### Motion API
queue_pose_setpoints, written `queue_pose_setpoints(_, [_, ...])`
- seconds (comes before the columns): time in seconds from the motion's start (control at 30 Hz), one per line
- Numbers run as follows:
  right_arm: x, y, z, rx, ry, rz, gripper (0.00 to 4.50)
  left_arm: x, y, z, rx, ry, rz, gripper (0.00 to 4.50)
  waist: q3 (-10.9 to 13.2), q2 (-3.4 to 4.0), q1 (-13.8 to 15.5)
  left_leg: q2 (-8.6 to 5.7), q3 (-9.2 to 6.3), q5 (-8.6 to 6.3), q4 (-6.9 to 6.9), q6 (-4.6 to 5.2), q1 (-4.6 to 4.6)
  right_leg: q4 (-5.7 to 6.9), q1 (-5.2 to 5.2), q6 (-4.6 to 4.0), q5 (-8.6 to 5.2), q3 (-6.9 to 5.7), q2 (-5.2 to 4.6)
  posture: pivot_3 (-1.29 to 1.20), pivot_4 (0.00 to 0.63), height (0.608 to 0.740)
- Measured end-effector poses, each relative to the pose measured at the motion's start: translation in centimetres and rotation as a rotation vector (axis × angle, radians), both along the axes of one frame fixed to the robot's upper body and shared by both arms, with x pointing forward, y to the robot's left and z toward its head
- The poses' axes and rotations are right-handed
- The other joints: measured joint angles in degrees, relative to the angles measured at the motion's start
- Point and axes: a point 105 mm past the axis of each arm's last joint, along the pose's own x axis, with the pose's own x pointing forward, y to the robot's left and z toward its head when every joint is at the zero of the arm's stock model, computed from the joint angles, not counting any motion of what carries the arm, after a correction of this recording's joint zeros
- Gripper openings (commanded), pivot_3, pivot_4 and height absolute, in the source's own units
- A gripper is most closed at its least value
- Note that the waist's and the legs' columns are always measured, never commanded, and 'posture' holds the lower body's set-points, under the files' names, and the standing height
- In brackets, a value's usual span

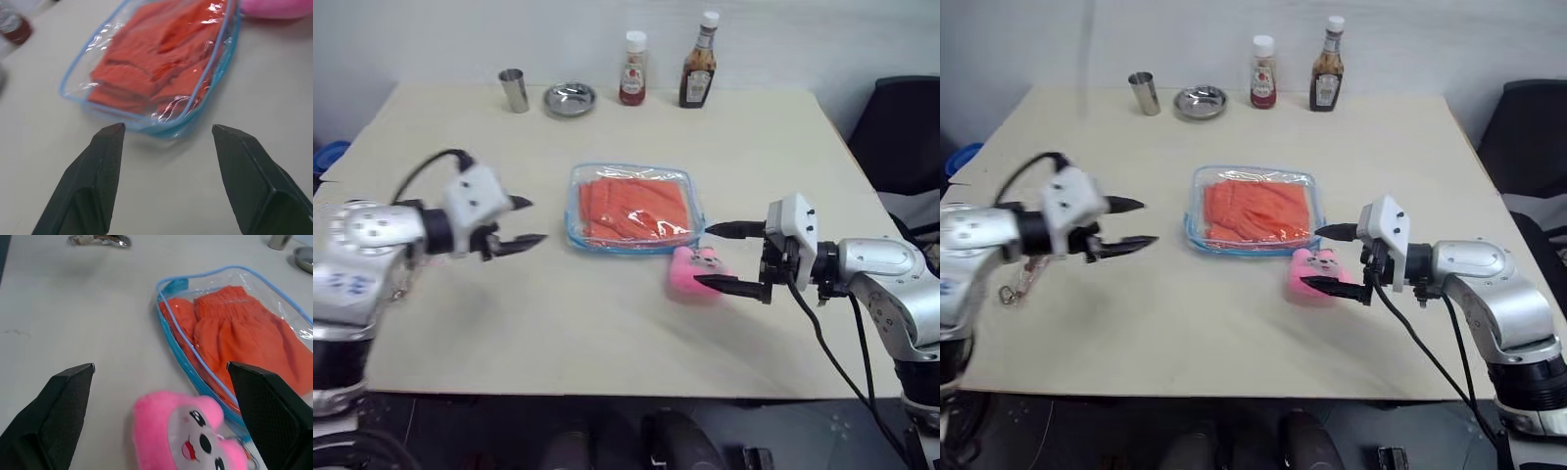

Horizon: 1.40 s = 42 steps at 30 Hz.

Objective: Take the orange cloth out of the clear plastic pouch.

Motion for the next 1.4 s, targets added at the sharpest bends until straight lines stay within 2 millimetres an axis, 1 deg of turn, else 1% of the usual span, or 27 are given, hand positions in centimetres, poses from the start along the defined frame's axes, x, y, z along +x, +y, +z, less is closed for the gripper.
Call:
queue_pose_setpoints(0.1, [-0.4, -0.1, 0.0, -0.001, -0.01, -0.016, 4.5, 1.4, -0.5, -1.7, 0.126, -0.012, -0.07, 3.02, 0.0, 0.0, -0.45, 0.02, 0.0, 0.03, -0.09, -0.05, 0.0, 0.05, -0.12, 0.0, 0.0, 0.05, 0.04, 0.0, 0.15, 0.74])
queue_pose_setpoints(0.13, [-0.5, -0.4, 0.0, -0.002, -0.008, -0.035, 4.5, 2.1, -0.7, -2.1, 0.149, -0.018, -0.081, 3.02, 0.0, 0.0, -0.24, 0.01, -0.02, 0.05, -0.09, -0.05, 0.0, 0.06, -0.11, 0.0, 0.0, 0.03, 0.03, 0.0, 0.15, 0.74])
queue_pose_setpoints(0.23, [-0.9, -0.7, -0.2, -0.002, -0.012, -0.065, 4.5, 4.4, -2.4, -2.2, 0.155, -0.051, -0.106, 3.02, 0.01, -0.01, 0.52, -0.01, -0.04, 0.07, 0.06, -0.04, -0.06, 0.09, -0.11, 0.0, 0.0, 0.02, -0.02, 0.0, 0.15, 0.74])
queue_pose_setpoints(0.3, [-1.3, -0.6, 0.0, 0.001, -0.018, -0.074, 4.5, 5.2, -3.3, -2.2, 0.157, -0.066, -0.138, 3.02, 0.01, -0.01, 0.6, -0.02, -0.04, 0.06, 0.09, -0.02, -0.06, 0.09, -0.09, 0.0, 0.0, 0.02, -0.04, 0.0, 0.15, 0.74])
queue_pose_setpoints(0.4, [-1.5, -0.9, -0.1, 0.011, -0.009, -0.097, 4.5, 5.6, -3.7, -2.7, 0.153, -0.057, -0.159, 2.48, 0.01, -0.02, 0.59, -0.02, -0.05, 0.06, 0.09, -0.03, -0.07, 0.11, -0.11, 0.0, 0.0, 0.01, -0.04, 0.0, 0.15, 0.74])
queue_pose_setpoints(0.43, [-1.6, -1.0, -0.1, 0.014, -0.006, -0.105, 4.5, 5.7, -3.8, -2.9, 0.149, -0.048, -0.167, 2.19, 0.01, -0.02, 0.56, -0.02, -0.05, 0.06, 0.09, -0.03, -0.06, 0.12, -0.11, 0.0, 0.0, 0.01, -0.04, 0.0, 0.15, 0.74])
queue_pose_setpoints(0.5, [-1.8, -1.0, -0.2, 0.013, -0.005, -0.11, 4.5, 5.7, -4.0, -3.4, 0.149, -0.023, -0.19, 1.63, 0.01, -0.02, 0.41, -0.02, -0.05, 0.06, 0.1, -0.03, -0.06, 0.14, -0.11, 0.0, 0.0, 0.01, -0.04, 0.0, 0.15, 0.74])
queue_pose_setpoints(0.53, [-1.8, -1.1, -0.2, 0.013, -0.002, -0.116, 4.5, 5.5, -4.2, -3.6, 0.154, -0.014, -0.207, 1.27, 0.01, -0.02, 0.39, -0.02, -0.05, 0.07, 0.1, -0.03, -0.06, 0.14, -0.11, 0.01, 0.0, 0.01, -0.04, 0.0, 0.15, 0.74])
queue_pose_setpoints(0.67, [-1.9, -1.2, -0.5, 0.012, 0.005, -0.129, 4.5, 4.9, -4.4, -4.0, 0.174, 0.02, -0.261, 1.27, 0.01, -0.02, 0.48, -0.02, -0.06, 0.07, 0.11, -0.03, -0.06, 0.15, -0.1, 0.0, 0.0, 0.01, -0.05, 0.0, 0.15, 0.74])
queue_pose_setpoints(0.8, [-1.9, -1.2, -0.5, 0.012, 0.002, -0.131, 4.5, 4.9, -4.5, -4.2, 0.182, 0.018, -0.273, 1.27, 0.01, -0.02, 0.52, -0.02, -0.07, 0.07, 0.13, -0.03, -0.06, 0.17, -0.1, 0.0, 0.0, 0.01, -0.05, 0.0, 0.15, 0.74])
queue_pose_setpoints(0.9, [-1.8, -1.2, -0.4, 0.007, 0.001, -0.133, 4.5, 5.0, -4.5, -4.7, 0.192, 0.018, -0.267, 0.74, 0.01, -0.02, 0.49, -0.02, -0.07, 0.07, 0.14, -0.03, -0.06, 0.18, -0.1, 0.0, 0.0, 0.01, -0.05, 0.0, 0.15, 0.74])
queue_pose_setpoints(0.97, [-1.8, -1.3, -0.3, -0.003, -0.003, -0.135, 4.5, 5.3, -4.5, -4.8, 0.189, 0.017, -0.258, 0.14, 0.01, -0.02, 0.53, -0.02, -0.07, 0.07, 0.15, -0.03, -0.06, 0.17, -0.1, 0.0, 0.0, 0.0, -0.05, 0.0, 0.15, 0.74])
queue_pose_setpoints(1.0, [-1.8, -1.3, -0.3, -0.006, -0.004, -0.135, 4.5, 5.3, -4.5, -4.9, 0.189, 0.014, -0.256, 0.02, 0.01, -0.02, 0.51, -0.02, -0.07, 0.07, 0.15, -0.03, -0.06, 0.17, -0.1, 0.0, 0.0, 0.01, -0.05, 0.0, 0.15, 0.74])
queue_pose_setpoints(1.23, [-1.9, -1.3, -0.2, -0.007, -0.006, -0.125, 4.5, 5.3, -4.3, -4.8, 0.215, -0.014, -0.264, 0.02, 0.01, -0.02, 0.44, -0.02, -0.07, 0.07, 0.17, -0.03, -0.05, 0.21, -0.11, 0.0, 0.0, 0.01, -0.05, 0.0, 0.15, 0.74])
queue_pose_setpoints(1.3, [-1.9, -1.1, 0.1, -0.01, -0.012, -0.114, 4.5, 4.8, -3.9, -4.6, 0.235, -0.021, -0.282, 0.02, 0.01, -0.02, 0.25, -0.01, -0.06, 0.07, 0.16, -0.03, -0.05, 0.22, -0.12, 0.0, 0.0, 0.02, -0.05, 0.0, 0.15, 0.74])
queue_pose_setpoints(1.4, [-2.2, -1.2, 0.1, -0.04, -0.003, -0.08, 4.5, 2.8, -2.1, -4.4, 0.268, -0.017, -0.32, 0.02, 0.01, -0.02, -0.06, 0.01, -0.08, 0.07, 0.1, -0.05, -0.01, 0.25, -0.15, 0.0, 0.0, 0.02, -0.03, 0.0, 0.15, 0.74])
